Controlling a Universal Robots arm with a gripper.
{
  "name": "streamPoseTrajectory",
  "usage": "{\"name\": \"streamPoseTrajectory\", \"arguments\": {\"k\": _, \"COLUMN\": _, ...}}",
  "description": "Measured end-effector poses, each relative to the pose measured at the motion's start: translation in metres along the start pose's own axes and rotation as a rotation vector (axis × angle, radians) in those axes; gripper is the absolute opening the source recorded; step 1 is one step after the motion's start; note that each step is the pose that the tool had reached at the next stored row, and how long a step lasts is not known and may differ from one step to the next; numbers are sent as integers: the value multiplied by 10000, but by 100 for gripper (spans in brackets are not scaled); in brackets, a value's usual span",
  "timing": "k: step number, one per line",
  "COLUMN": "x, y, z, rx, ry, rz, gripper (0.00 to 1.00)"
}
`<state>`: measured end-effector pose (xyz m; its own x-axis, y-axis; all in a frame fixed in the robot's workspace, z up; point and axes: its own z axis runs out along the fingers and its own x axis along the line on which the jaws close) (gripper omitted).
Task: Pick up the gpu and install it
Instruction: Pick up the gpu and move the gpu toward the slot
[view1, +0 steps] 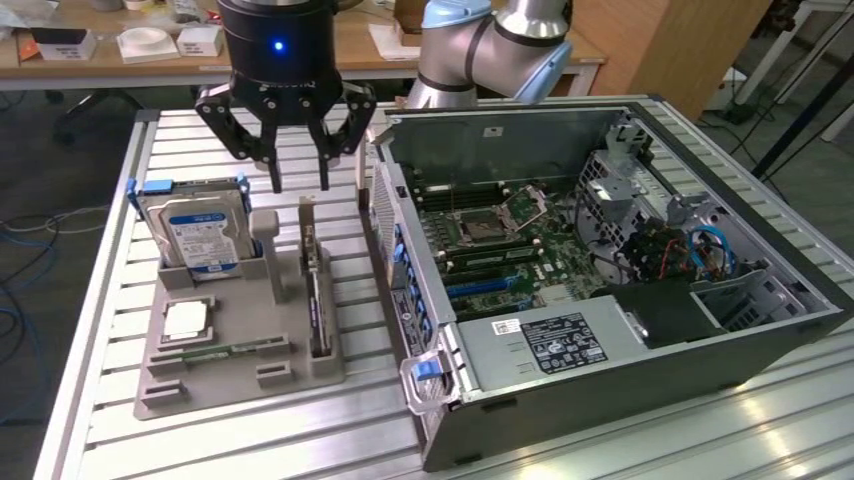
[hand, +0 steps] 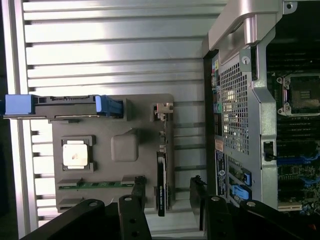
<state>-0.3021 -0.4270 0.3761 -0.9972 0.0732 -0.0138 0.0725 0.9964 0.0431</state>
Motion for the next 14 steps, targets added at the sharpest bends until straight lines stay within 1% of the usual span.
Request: {"name": "streamPoseTrajectory", "arguments": {"k": 14, "x": -4, "y": -50, "z": 9, "rx": 2, "ry": 1, "rz": -2, "gripper": 49}}
